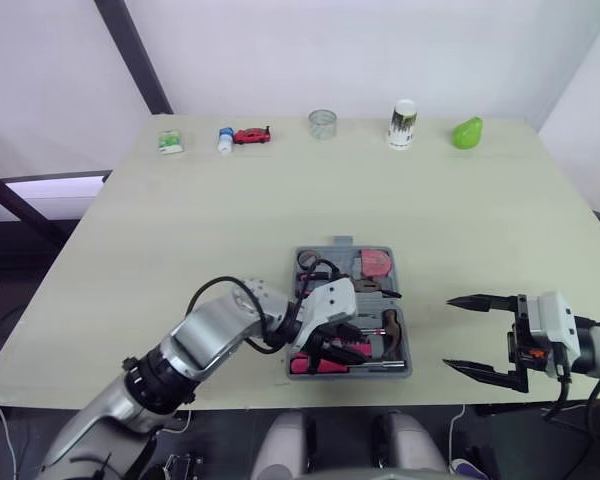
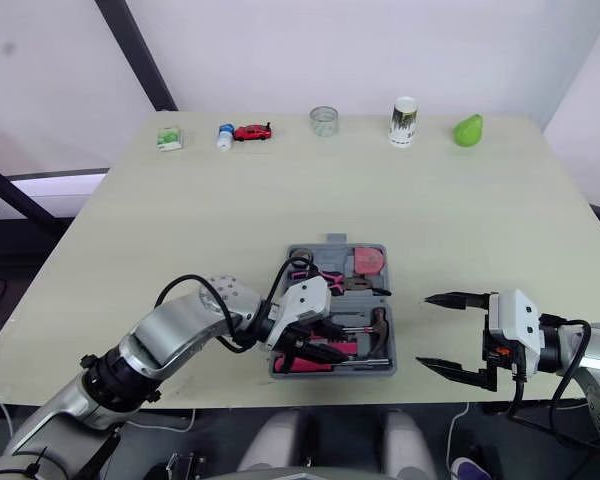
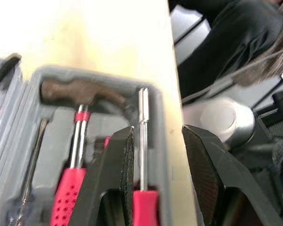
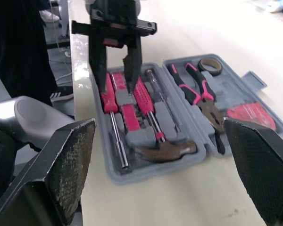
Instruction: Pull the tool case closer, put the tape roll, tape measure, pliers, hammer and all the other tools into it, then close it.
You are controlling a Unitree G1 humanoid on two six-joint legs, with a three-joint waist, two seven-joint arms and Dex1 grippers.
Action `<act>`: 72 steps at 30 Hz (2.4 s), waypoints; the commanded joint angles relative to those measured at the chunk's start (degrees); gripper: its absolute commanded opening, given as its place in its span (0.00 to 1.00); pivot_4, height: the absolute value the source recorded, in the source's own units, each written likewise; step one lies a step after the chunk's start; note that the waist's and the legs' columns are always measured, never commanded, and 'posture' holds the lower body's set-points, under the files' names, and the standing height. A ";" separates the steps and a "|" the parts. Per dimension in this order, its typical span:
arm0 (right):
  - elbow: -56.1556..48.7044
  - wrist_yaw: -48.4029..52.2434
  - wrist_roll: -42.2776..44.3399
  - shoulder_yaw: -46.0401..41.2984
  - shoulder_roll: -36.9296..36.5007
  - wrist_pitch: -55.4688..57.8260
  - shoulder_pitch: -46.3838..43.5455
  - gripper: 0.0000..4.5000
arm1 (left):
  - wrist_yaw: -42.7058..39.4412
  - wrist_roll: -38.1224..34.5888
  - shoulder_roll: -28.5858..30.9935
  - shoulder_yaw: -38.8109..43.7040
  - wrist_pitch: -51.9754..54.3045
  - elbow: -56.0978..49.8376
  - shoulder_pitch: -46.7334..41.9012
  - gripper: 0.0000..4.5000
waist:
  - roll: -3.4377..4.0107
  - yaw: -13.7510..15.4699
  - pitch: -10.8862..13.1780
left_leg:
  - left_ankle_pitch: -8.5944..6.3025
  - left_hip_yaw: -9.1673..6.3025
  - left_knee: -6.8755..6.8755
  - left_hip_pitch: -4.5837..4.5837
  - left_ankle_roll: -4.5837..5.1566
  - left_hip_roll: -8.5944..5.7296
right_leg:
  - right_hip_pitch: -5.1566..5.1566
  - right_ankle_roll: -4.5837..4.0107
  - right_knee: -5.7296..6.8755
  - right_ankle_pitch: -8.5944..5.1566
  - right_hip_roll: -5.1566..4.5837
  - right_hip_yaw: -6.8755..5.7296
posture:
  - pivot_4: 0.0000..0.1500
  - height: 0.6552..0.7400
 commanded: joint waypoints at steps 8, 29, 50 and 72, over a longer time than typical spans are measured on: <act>-0.92 -0.56 0.66 -0.05 -0.17 0.11 -1.31 1.00 | -3.89 3.44 -3.60 4.04 -20.22 8.85 5.74 0.01 | 0.01 -0.18 -0.01 | -0.01 0.01 0.01 0.01 0.01 -0.05 | 0.00 0.02 0.00 0.01 0.03 0.00 | 1.00 1.00; -2.17 -1.42 1.10 -0.32 -0.55 2.13 -2.55 1.00 | -10.18 16.88 -4.90 0.52 -39.93 25.60 9.23 0.01 | 0.03 -0.15 -0.03 | -0.01 0.01 0.01 0.02 0.02 -0.04 | 0.00 0.03 0.00 0.02 0.02 -0.01 | 1.00 1.00; 4.28 -8.10 -0.88 1.76 3.95 4.77 -6.96 1.00 | -3.36 8.78 -4.82 12.41 -29.98 14.19 11.65 0.01 | 0.17 -0.27 -0.18 | -0.02 -0.02 0.00 0.05 0.03 0.06 | 0.02 0.03 0.03 0.02 0.02 -0.02 | 1.00 1.00; 34.90 -9.33 -20.44 17.74 9.21 -3.98 -24.98 0.01 | -6.76 5.38 -1.58 28.65 -39.63 42.99 5.90 0.00 | 0.19 -0.46 -0.18 | 0.00 0.05 -0.07 0.01 0.00 -0.06 | -0.05 0.02 0.00 0.03 0.02 -0.05 | 1.00 1.00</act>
